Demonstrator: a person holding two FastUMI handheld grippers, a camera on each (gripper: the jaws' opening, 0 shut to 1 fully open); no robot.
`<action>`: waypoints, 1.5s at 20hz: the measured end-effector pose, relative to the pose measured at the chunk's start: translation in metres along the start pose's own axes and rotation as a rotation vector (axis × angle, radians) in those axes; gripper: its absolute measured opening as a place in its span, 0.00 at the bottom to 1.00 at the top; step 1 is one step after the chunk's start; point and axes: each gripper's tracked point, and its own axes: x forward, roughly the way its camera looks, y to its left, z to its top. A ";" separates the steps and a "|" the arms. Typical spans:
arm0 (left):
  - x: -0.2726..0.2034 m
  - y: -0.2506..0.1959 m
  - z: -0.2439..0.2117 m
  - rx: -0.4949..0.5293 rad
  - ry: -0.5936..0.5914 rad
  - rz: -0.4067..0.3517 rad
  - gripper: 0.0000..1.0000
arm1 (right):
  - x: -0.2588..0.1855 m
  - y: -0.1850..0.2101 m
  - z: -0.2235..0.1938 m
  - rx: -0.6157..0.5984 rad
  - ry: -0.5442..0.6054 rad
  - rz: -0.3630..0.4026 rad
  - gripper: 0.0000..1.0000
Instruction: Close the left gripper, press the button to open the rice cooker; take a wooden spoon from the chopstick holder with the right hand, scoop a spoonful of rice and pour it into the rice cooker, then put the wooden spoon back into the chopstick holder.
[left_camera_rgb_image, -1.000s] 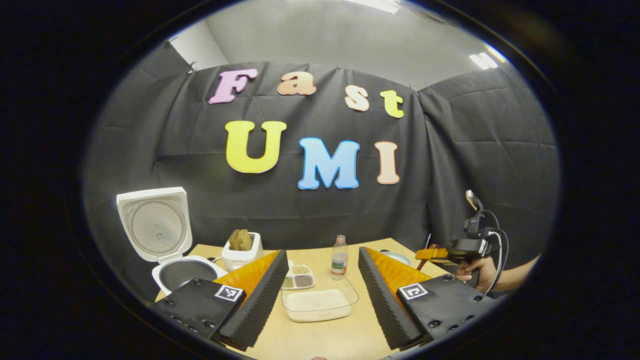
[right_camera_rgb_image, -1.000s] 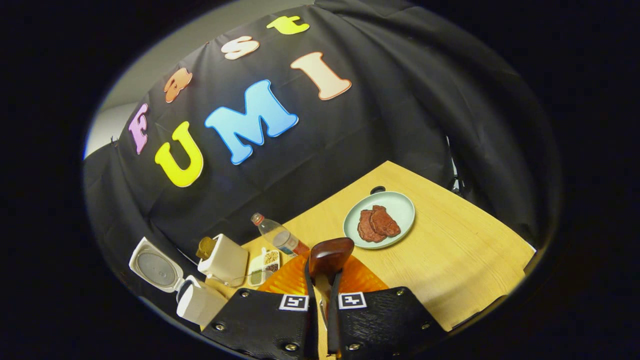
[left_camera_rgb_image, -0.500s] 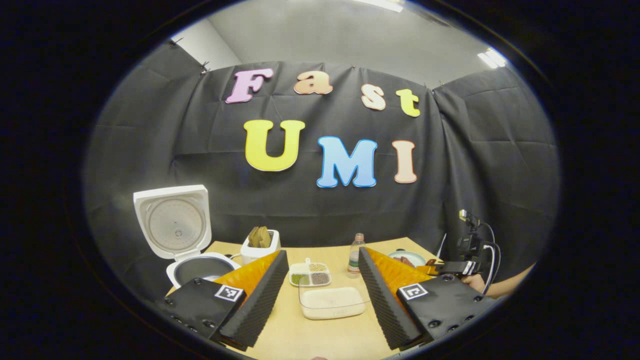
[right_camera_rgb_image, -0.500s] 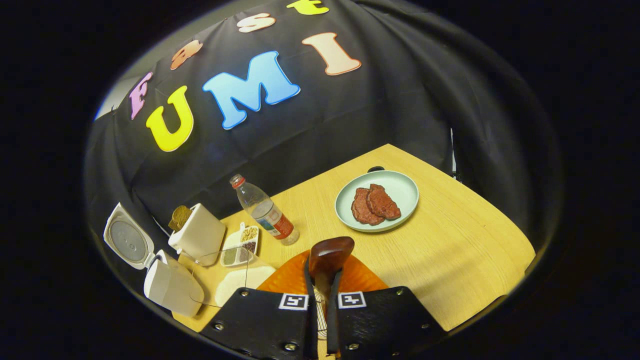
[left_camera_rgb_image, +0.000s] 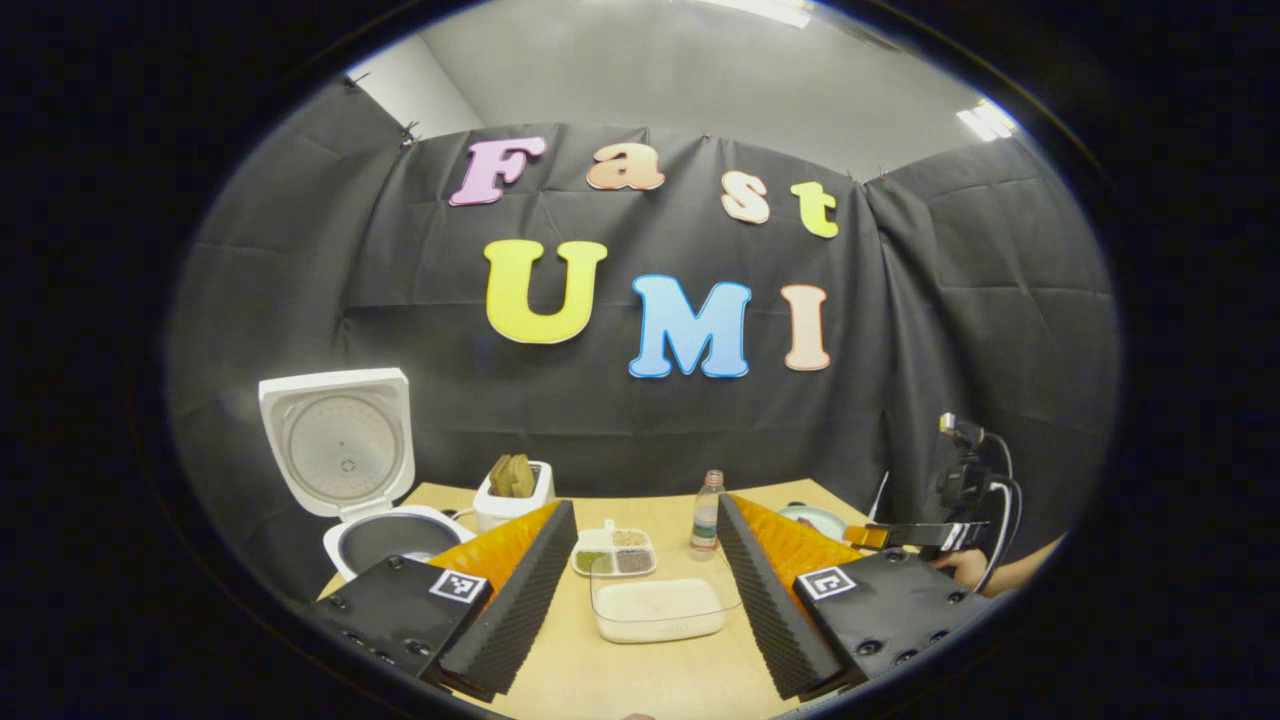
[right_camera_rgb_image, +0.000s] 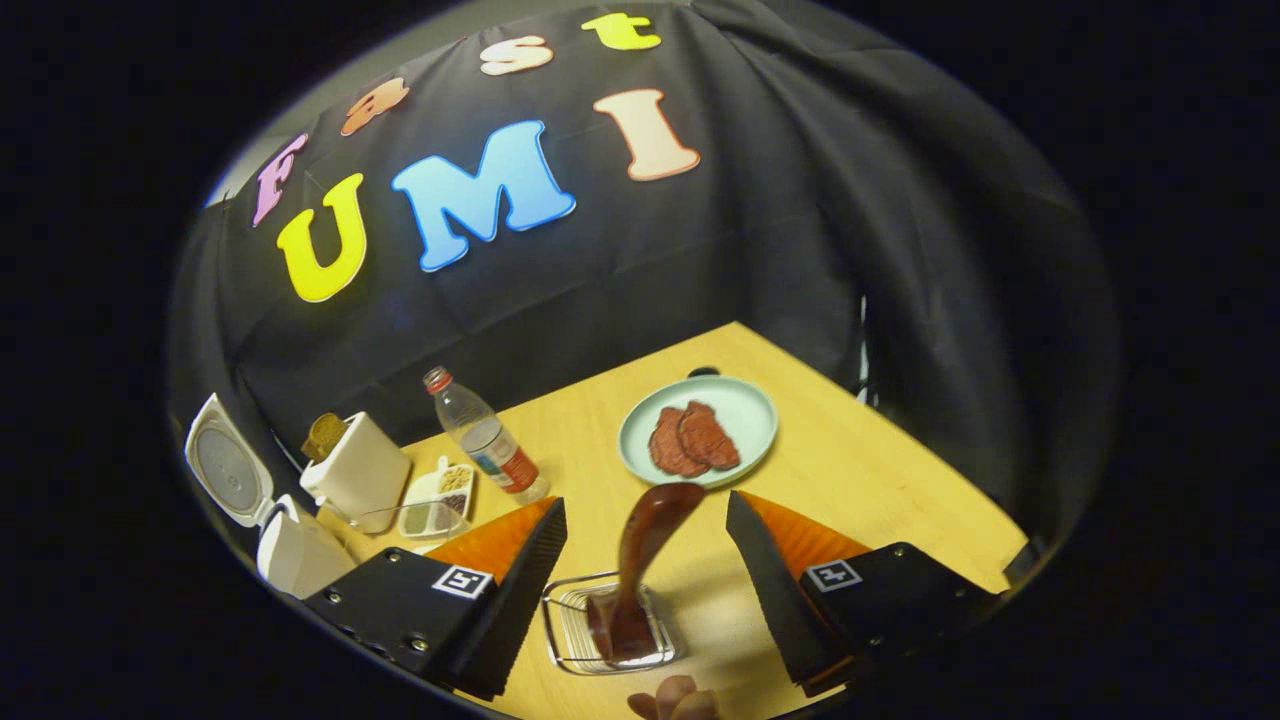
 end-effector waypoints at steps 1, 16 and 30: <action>0.002 -0.002 0.003 0.002 -0.006 -0.008 0.97 | -0.008 -0.006 0.015 -0.033 -0.043 -0.021 0.98; 0.034 0.173 0.098 -0.036 -0.082 0.280 0.97 | -0.112 0.114 0.132 -0.141 -0.315 0.251 0.98; 0.121 0.388 0.152 -0.055 -0.065 0.509 0.96 | -0.106 0.163 0.115 -0.237 -0.239 0.331 0.98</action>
